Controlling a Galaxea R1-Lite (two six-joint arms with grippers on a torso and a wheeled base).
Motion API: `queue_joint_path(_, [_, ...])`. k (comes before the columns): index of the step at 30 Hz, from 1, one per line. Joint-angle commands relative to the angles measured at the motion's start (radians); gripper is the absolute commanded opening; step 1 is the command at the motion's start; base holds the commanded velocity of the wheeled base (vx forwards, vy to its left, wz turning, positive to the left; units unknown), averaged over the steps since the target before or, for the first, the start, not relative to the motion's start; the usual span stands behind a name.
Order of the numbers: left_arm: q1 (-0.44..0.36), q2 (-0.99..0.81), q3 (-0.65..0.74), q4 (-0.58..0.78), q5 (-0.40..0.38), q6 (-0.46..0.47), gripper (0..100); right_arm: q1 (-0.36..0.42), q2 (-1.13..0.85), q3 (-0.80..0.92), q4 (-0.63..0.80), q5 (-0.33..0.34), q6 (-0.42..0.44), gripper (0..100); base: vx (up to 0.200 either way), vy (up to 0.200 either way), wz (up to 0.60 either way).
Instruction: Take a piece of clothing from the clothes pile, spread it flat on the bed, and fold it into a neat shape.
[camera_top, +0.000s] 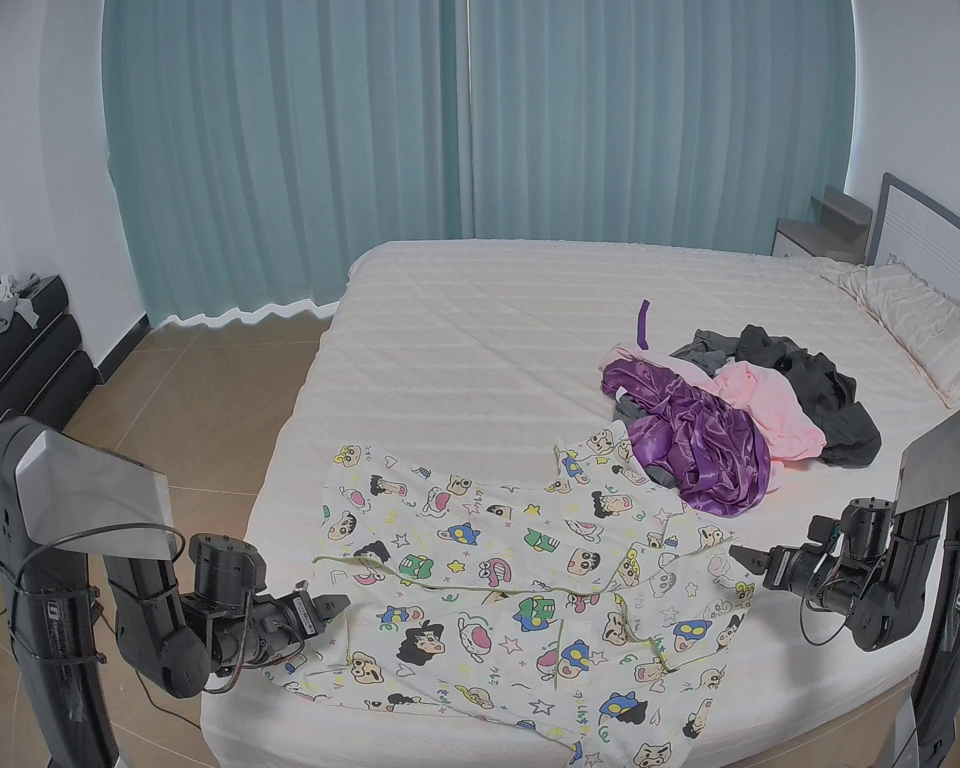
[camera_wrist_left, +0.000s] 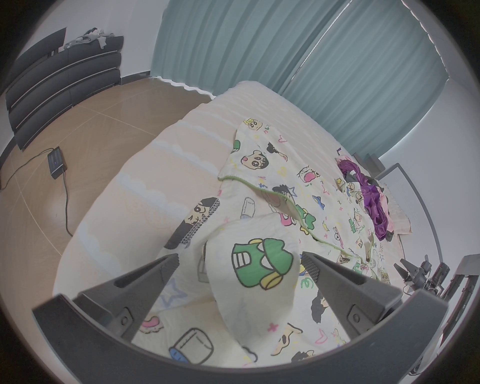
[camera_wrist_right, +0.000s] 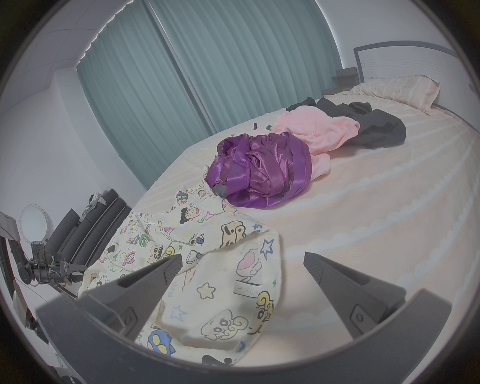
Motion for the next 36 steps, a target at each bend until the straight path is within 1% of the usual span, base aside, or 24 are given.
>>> queue_joint_path(1, [0.000,0.057,-0.043,-0.003,0.004,-0.002,0,0.000,0.004,-0.001,-0.007,0.001,0.001,100,0.000,0.000,0.00])
queue_joint_path(7, [0.006,0.050,-0.061,-0.003,0.007,-0.011,0,-0.002,0.006,-0.003,-0.007,0.001,0.001,100,0.000,0.000,0.00])
queue_joint_path(14, [0.049,-0.043,-0.089,0.008,0.011,-0.011,0,-0.003,0.006,-0.003,-0.007,0.001,0.001,100,0.000,0.000,0.00])
queue_joint_path(20, [0.068,-0.058,-0.135,0.019,0.013,-0.005,0,-0.002,0.008,-0.001,-0.007,0.001,0.000,100,0.000,0.000,0.00])
queue_joint_path(24, [0.083,-0.056,-0.227,0.111,0.013,0.000,0,-0.002,0.008,-0.001,-0.007,0.001,0.000,100,0.000,0.000,0.00])
queue_joint_path(25, [0.084,-0.056,-0.231,0.114,0.013,0.000,0,-0.002,0.008,-0.001,-0.007,0.001,0.000,100,0.000,0.000,0.00])
queue_joint_path(28, [0.098,-0.049,-0.323,0.214,0.011,0.000,0,-0.002,0.008,-0.001,-0.007,-0.001,0.001,100,0.000,0.000,0.00])
queue_joint_path(33, [0.115,-0.018,-0.398,0.260,0.008,0.003,0,-0.002,0.008,-0.003,-0.007,-0.001,0.000,100,0.000,0.000,0.00])
queue_joint_path(36, [0.123,0.010,-0.417,0.278,0.008,0.038,0,-0.002,0.008,-0.003,-0.007,-0.001,0.000,100,0.000,0.000,0.00])
